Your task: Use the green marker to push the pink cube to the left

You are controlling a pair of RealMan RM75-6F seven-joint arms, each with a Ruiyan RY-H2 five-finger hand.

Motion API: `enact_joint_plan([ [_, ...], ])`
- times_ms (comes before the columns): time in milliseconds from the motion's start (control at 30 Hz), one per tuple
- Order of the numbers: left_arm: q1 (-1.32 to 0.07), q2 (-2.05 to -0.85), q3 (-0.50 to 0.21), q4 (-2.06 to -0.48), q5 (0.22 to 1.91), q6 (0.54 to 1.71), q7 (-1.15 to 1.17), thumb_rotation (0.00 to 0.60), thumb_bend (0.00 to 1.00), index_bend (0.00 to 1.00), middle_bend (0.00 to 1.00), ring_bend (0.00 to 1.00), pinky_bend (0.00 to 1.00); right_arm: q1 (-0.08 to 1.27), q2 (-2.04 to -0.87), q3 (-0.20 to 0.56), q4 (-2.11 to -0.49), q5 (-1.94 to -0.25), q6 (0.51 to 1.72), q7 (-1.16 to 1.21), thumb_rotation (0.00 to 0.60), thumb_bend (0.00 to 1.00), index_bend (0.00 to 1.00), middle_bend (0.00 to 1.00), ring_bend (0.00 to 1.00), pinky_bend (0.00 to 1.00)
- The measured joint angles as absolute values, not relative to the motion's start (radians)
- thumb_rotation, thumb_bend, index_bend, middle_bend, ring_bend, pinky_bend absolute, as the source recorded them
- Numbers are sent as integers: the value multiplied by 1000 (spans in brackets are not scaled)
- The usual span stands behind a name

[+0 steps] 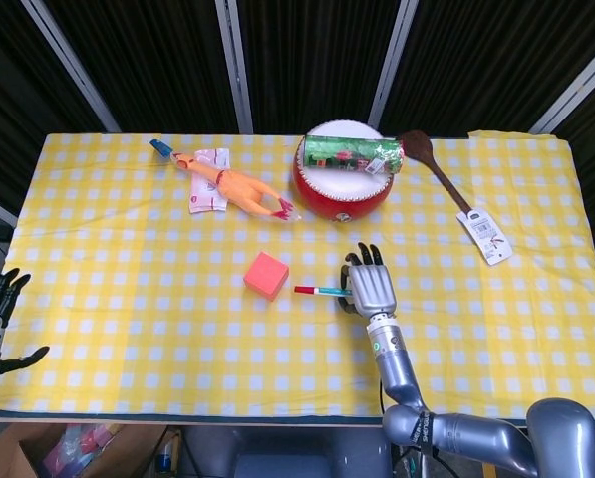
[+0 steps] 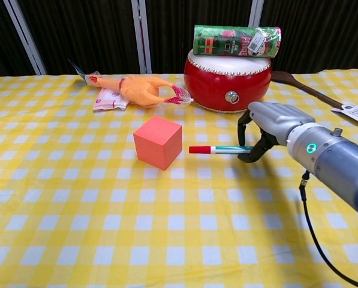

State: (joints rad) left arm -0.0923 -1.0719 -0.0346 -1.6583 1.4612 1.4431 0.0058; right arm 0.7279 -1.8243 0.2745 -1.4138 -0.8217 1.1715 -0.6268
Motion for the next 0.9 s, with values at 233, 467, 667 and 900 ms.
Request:
enact_joint_plan([
  [233, -91, -1063, -35, -1666, 1448, 1435, -14, 600, 15, 0, 0, 0, 0, 762, -1896, 323, -1348, -787, 1187, -650, 600, 406, 662, 268, 49, 61],
  [467, -91, -1052, -35, -1669, 1447, 1428, -41, 600, 16, 0, 0, 0, 0, 817, -1970, 368, -1268, -767, 1171, -663, 600, 406, 662, 268, 49, 61],
  [667, -88, -1045, -36, -1671, 1445, 1431, -55, 600, 16, 0, 0, 0, 0, 858, -2018, 397, -1223, -752, 1144, -670, 600, 406, 662, 268, 50, 61],
  [900, -86, -1046, -34, -1671, 1447, 1433, -45, 600, 16, 0, 0, 0, 0, 891, -2057, 412, -1201, -750, 1128, -675, 600, 406, 662, 268, 51, 61],
])
